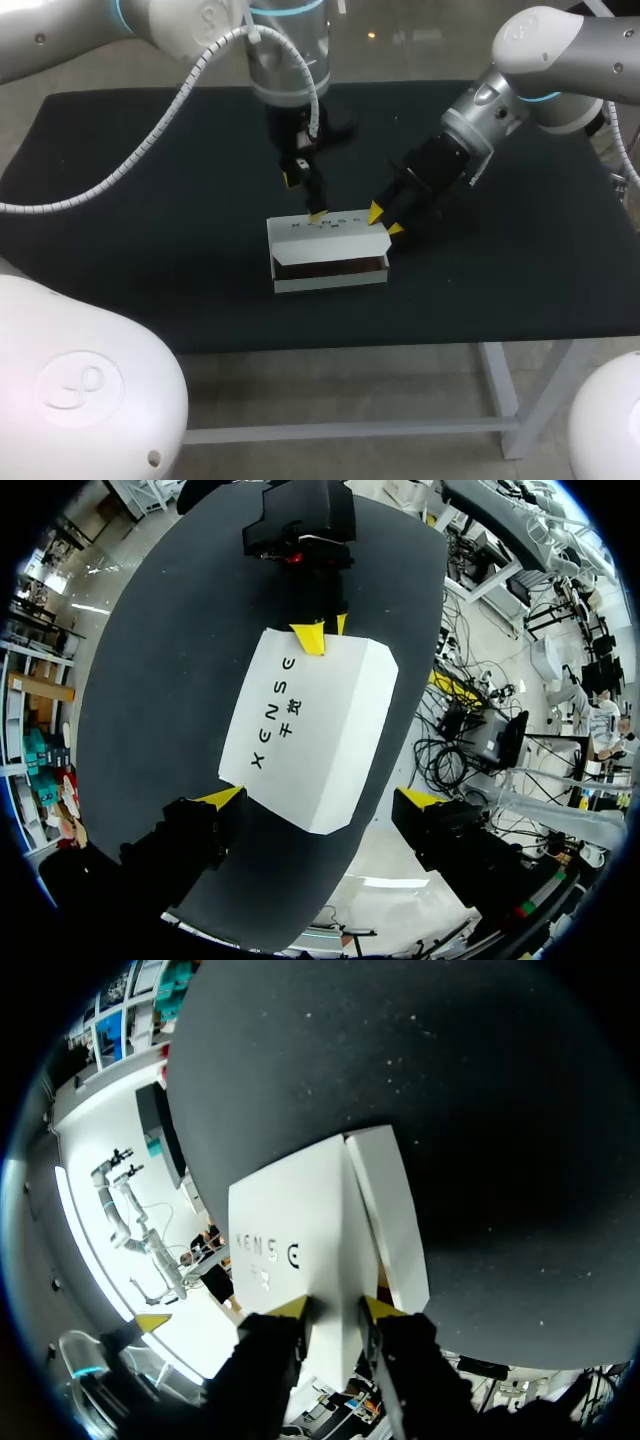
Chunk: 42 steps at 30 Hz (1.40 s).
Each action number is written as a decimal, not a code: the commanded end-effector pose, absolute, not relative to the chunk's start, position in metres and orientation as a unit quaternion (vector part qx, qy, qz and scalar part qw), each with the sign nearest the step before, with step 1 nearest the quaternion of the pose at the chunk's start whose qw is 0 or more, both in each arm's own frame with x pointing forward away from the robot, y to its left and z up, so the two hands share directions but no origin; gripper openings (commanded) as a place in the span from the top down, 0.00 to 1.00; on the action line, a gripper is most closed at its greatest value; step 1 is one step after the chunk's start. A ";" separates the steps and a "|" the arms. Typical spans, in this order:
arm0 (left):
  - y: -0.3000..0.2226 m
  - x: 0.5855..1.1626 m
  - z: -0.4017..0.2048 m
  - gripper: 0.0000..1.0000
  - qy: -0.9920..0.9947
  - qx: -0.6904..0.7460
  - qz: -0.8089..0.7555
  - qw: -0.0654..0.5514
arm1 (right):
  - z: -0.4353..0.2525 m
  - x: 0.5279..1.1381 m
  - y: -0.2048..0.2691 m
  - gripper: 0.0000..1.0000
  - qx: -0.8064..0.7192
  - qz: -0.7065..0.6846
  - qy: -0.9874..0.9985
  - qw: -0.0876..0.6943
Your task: Assemble the packaging by folding the flat box into shape, placing the metal phone stand inside, and closing the box properly
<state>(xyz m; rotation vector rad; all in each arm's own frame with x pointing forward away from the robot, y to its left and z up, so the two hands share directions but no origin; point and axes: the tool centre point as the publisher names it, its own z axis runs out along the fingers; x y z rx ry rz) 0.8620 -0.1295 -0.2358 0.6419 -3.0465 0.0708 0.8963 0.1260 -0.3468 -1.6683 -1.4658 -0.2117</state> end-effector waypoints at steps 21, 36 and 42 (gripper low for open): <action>-0.133 0.843 -0.285 0.08 -0.987 0.136 0.053 -0.073 | -0.347 0.897 0.126 0.69 -0.670 -0.084 -0.590 0.441; -0.133 0.857 -0.303 0.16 -0.990 0.126 0.044 -0.053 | -0.347 0.897 0.126 0.69 -0.670 -0.084 -0.590 0.441; -0.132 0.859 -0.308 0.21 -0.990 0.129 0.043 -0.049 | -0.347 0.897 0.126 0.70 -0.670 -0.084 -0.590 0.441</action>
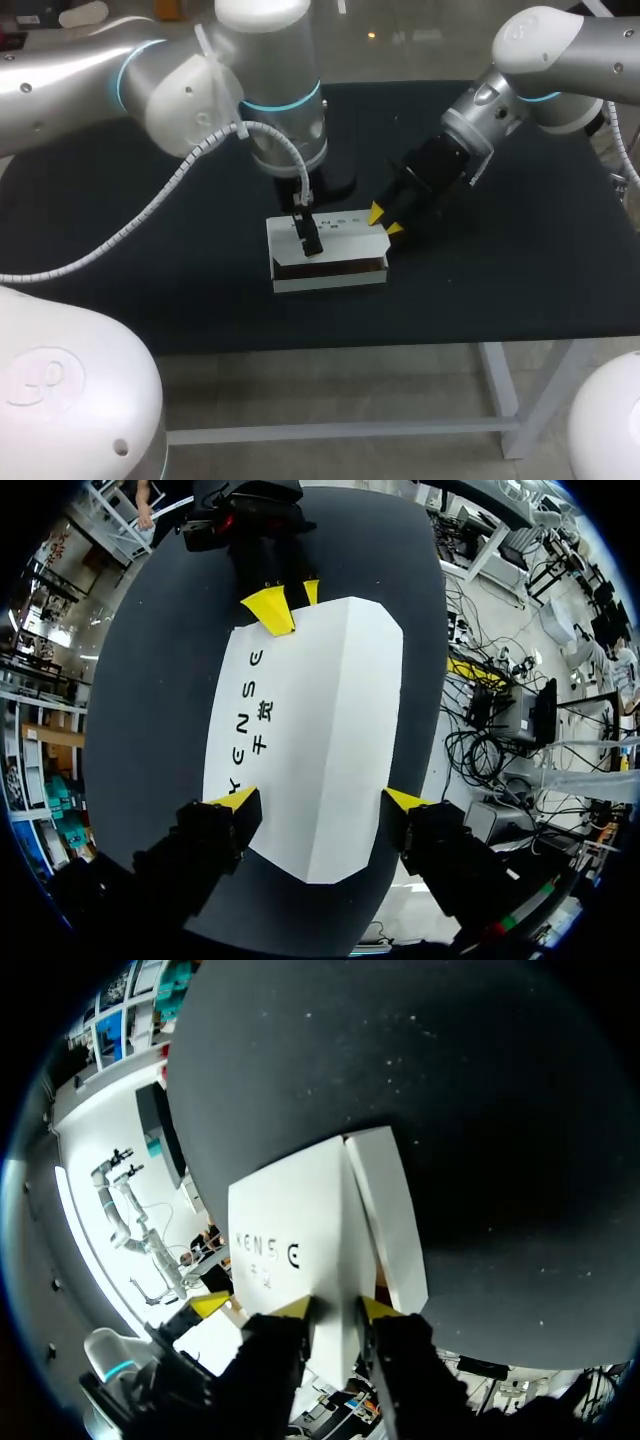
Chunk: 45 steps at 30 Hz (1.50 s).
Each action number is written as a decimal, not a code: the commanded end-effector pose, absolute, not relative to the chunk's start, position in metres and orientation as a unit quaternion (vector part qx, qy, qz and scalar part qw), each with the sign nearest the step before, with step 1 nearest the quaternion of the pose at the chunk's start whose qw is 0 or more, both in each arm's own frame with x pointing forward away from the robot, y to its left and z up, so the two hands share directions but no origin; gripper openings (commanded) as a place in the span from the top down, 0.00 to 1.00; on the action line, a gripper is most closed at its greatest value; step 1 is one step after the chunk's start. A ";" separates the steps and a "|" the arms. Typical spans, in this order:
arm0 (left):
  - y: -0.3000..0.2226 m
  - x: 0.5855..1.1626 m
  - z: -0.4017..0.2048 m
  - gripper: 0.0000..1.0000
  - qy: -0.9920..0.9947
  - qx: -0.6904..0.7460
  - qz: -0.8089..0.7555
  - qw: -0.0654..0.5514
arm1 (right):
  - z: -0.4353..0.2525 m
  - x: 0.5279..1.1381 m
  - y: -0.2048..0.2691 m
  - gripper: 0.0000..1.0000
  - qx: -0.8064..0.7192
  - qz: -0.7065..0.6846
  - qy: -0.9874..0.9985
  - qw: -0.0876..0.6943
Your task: Assemble the packaging by folding the flat box into shape, placing the metal phone stand inside, and closing the box properly
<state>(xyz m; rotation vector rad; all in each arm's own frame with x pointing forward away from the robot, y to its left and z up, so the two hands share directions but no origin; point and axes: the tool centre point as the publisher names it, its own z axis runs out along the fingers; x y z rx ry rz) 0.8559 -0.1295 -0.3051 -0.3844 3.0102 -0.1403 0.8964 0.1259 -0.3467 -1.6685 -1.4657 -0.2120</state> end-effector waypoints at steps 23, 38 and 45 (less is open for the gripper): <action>-0.132 0.866 -0.320 0.23 0.990 -0.127 -0.027 0.050 | -0.347 0.897 0.126 0.71 -0.670 -0.084 -0.590 0.441; -0.132 0.870 -0.326 0.22 0.990 -0.116 -0.035 0.079 | -0.347 0.897 0.126 0.71 -0.670 -0.084 -0.590 0.441; -0.134 0.870 -0.327 0.21 0.990 -0.108 -0.031 0.090 | -0.347 0.897 0.126 0.71 -0.670 -0.084 -0.590 0.441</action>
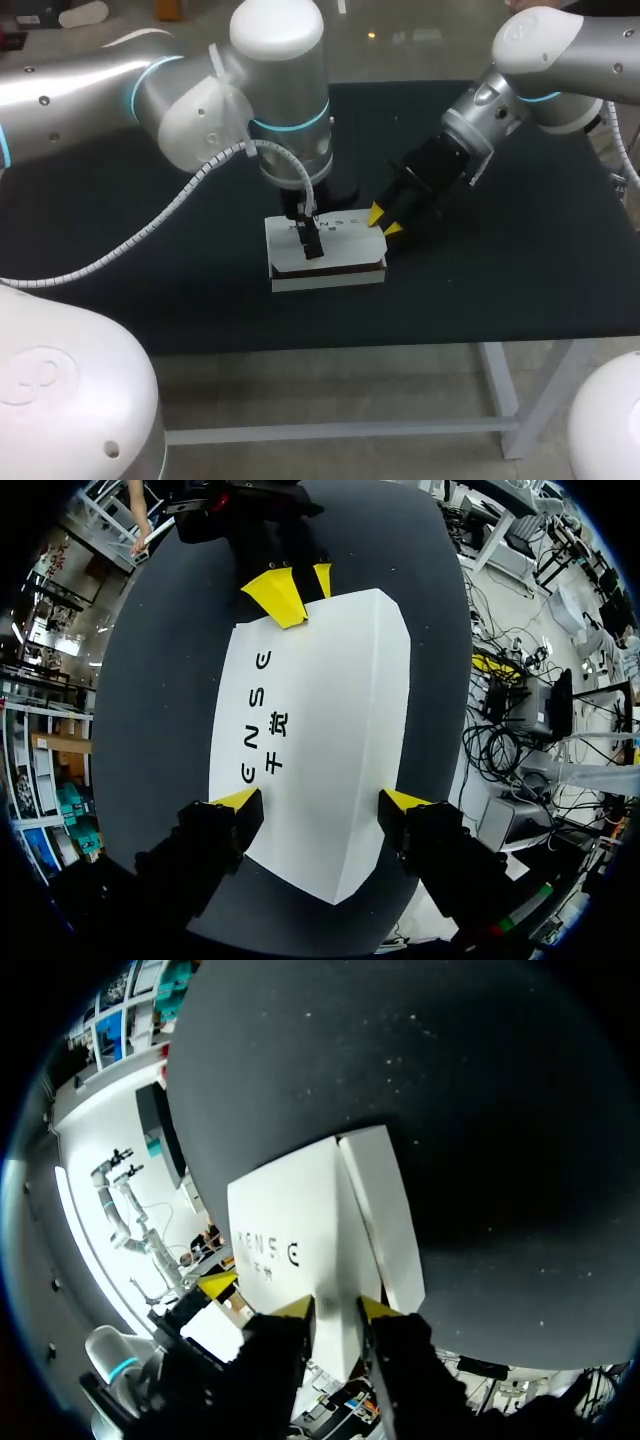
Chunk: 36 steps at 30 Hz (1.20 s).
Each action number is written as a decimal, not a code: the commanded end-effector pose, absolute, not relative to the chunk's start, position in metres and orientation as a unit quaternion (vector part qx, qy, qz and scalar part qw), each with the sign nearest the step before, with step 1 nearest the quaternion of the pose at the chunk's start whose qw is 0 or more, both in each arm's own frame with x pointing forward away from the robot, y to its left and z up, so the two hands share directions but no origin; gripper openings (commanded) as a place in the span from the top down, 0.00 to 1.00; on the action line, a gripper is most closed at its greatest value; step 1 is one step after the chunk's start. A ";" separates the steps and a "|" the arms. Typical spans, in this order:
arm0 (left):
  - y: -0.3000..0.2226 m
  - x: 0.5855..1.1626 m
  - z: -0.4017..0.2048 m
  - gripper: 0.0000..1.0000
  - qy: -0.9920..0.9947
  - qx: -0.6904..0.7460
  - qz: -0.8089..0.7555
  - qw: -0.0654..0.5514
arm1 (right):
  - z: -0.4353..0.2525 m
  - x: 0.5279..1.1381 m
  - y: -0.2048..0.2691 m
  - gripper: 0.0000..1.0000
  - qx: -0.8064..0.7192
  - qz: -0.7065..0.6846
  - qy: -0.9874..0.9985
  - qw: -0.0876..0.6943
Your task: Assemble the packaging by folding the flat box into shape, placing the metal phone stand inside, and closing the box properly
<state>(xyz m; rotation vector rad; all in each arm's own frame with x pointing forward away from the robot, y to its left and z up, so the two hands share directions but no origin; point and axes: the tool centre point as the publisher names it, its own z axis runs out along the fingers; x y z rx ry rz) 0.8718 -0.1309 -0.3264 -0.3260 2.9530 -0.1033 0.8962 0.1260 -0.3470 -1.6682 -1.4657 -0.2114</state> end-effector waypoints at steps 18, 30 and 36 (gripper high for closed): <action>-0.138 0.866 -0.326 0.13 0.990 -0.093 -0.030 0.097 | -0.347 0.897 0.126 0.72 -0.670 -0.084 -0.590 0.441; -0.144 0.869 -0.330 0.16 0.987 -0.107 -0.010 0.122 | -0.347 0.897 0.126 0.73 -0.670 -0.084 -0.590 0.441; -0.147 0.870 -0.333 0.15 0.985 -0.111 -0.001 0.134 | -0.347 0.897 0.126 0.73 -0.670 -0.084 -0.590 0.441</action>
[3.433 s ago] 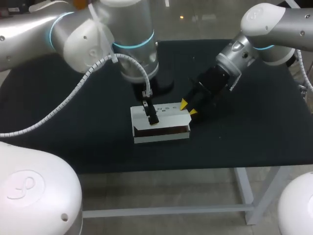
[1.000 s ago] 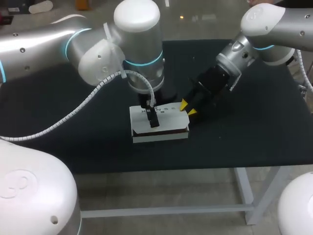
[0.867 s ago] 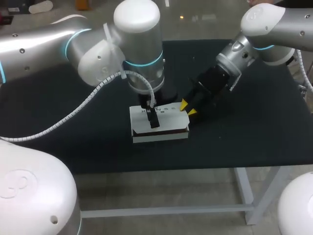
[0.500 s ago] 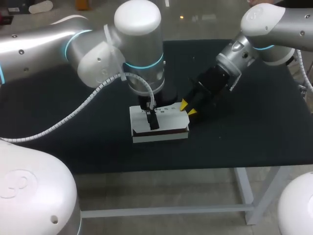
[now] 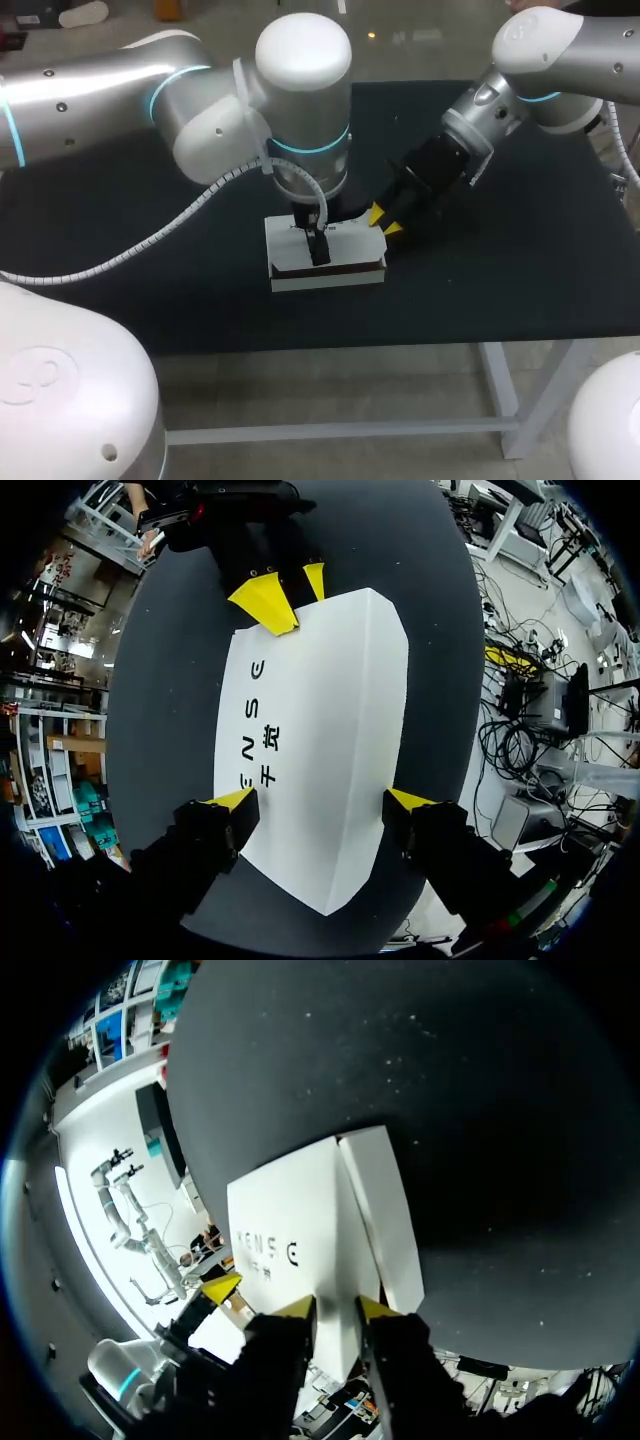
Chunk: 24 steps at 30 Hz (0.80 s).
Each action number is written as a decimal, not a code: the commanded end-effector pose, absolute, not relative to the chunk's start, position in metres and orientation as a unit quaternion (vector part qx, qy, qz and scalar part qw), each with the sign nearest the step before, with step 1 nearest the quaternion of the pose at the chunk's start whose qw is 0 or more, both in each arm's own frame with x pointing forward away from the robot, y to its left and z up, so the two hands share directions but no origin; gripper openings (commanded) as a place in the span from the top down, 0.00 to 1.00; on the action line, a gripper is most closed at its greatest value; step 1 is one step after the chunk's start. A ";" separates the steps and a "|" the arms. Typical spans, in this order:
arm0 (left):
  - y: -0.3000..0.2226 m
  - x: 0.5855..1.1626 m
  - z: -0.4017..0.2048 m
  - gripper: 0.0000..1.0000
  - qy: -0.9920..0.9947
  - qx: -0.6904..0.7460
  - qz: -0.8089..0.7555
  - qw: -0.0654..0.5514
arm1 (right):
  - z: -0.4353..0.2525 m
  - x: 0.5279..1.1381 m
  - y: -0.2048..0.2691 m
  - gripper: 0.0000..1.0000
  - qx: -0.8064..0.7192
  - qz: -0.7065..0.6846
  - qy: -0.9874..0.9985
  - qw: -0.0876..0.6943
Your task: Assemble the packaging by folding the flat box into shape, placing the metal phone stand inside, and closing the box properly
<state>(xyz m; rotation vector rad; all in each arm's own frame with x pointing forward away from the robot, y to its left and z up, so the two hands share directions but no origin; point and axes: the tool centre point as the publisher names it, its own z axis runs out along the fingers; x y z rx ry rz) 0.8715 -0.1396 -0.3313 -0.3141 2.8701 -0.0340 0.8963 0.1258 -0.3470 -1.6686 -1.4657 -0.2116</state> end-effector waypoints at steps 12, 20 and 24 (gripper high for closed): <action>-0.151 0.874 -0.334 0.46 0.979 -0.123 0.004 0.160 | -0.347 0.897 0.126 0.73 -0.670 -0.084 -0.590 0.441; -0.150 0.874 -0.334 0.62 0.978 -0.128 0.002 0.166 | -0.347 0.897 0.126 0.73 -0.670 -0.084 -0.590 0.441; -0.150 0.874 -0.335 0.62 0.977 -0.129 0.001 0.168 | -0.347 0.897 0.126 0.73 -0.670 -0.084 -0.590 0.441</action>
